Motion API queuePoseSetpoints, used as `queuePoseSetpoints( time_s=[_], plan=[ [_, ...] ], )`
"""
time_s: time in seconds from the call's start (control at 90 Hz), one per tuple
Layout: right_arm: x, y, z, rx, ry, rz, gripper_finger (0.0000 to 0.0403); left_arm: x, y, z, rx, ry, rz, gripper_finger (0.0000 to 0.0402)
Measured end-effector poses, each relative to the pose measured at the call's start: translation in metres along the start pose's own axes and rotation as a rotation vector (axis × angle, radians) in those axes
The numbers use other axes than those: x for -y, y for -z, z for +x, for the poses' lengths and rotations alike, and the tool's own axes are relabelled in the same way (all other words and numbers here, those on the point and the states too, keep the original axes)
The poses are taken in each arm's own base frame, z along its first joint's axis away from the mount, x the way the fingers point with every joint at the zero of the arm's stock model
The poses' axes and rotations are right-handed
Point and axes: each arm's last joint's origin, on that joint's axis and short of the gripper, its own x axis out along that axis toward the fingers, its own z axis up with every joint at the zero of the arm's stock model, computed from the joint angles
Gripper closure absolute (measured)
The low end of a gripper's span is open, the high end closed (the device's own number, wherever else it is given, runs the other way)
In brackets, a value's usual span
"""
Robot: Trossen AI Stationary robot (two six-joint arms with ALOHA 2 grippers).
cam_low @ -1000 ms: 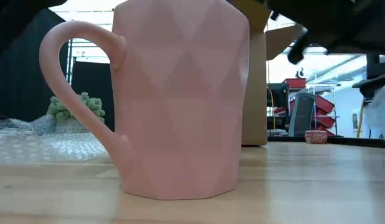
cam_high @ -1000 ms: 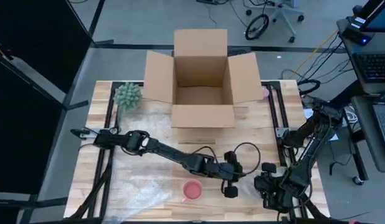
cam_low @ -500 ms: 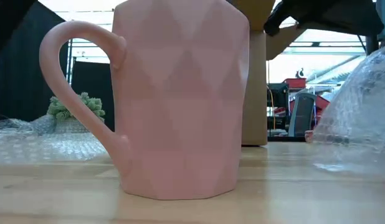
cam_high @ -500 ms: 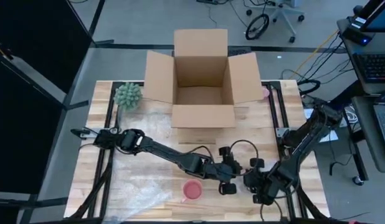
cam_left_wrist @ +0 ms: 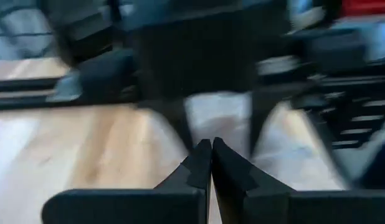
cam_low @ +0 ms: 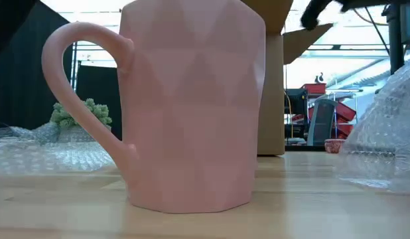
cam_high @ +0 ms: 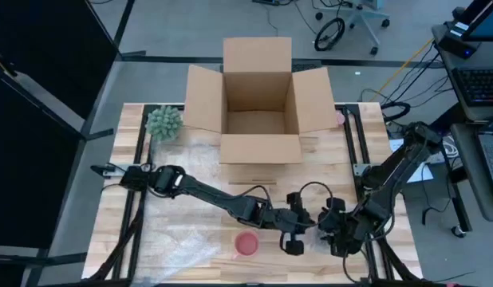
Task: Wrap mug
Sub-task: Wrap the yellow mug with bubble wrap
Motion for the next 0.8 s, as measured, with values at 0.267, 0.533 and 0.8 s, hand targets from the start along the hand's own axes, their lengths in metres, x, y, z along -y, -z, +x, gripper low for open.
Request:
queuePoseSetpoints(
  time_s=[0.267,0.533,0.8],
  plan=[
    [0.003,0.002,0.000,-0.024,0.034,-0.010,0.0195,0.010,0.030,0.029,0.037,0.134,-0.030,0.0402],
    [0.004,0.002,-0.002,-0.042,0.021,-0.018,0.0195,0.007,0.050,0.043,0.011,0.144,-0.032,0.0402],
    [0.009,0.000,-0.018,-0.028,-0.049,0.019,0.0195,0.001,0.050,0.044,0.007,0.116,-0.060,0.0402]
  ],
)
